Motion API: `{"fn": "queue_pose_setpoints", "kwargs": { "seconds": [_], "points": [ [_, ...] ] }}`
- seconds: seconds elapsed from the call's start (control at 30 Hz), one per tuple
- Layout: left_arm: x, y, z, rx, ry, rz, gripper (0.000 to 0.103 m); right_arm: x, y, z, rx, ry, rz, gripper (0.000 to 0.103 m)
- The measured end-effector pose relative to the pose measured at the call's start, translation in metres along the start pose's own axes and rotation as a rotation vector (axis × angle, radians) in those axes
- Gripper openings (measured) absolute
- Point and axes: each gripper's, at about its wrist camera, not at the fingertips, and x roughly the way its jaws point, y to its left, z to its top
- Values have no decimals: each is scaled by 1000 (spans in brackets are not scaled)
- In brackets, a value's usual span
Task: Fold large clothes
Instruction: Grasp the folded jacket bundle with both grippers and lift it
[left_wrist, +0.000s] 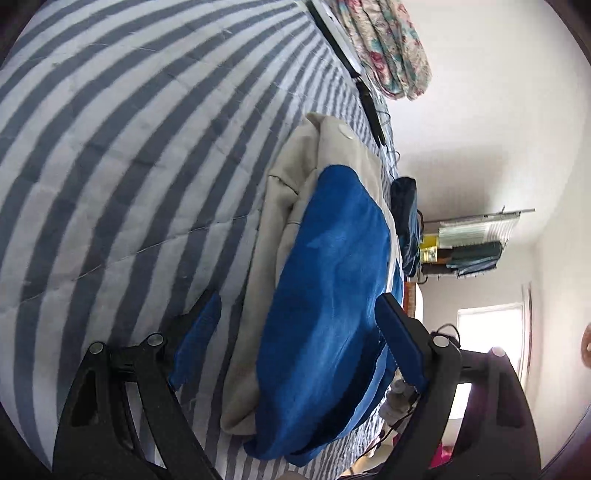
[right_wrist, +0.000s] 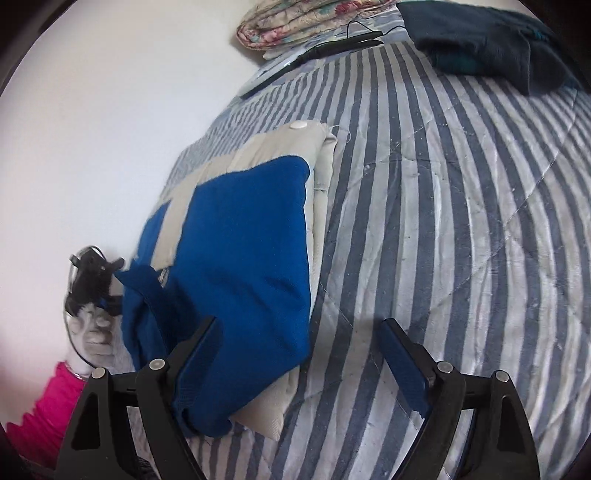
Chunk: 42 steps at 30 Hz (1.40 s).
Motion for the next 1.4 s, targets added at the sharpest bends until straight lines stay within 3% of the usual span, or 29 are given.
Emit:
{"fn": "queue_pose_setpoints", "kwargs": {
  "seconds": [0.17,0.3,0.37,0.4,0.5,0.63,0.77,0.87,1.1,1.4],
  "points": [
    [16,-7,4,36,31,5,83,8,-12,6,56,-8,117,78],
    [33,-23,4,102,41,32,81,18,-4,9,24,-10,144,75],
    [39,-29,5,128,37,46,80,29,0,12,24,5,169,66],
    [44,-33,6,137,35,55,78,31,3,10,20,5,167,66],
    [52,-44,9,165,20,102,70,40,19,12,-14,-14,128,66],
    [52,-58,-2,236,-17,198,55,40,43,9,-83,1,12,47],
    [48,-93,-22,389,-79,312,42,30,71,5,-164,-10,-88,30],
    [45,-118,-38,480,-107,359,33,23,100,-1,-261,-19,-190,24],
    [34,-155,-84,574,-121,374,26,-11,136,-24,-375,-29,-293,19],
    [24,-201,-151,682,-120,325,24,-79,151,-49,-466,-83,-389,18]
  ]
}}
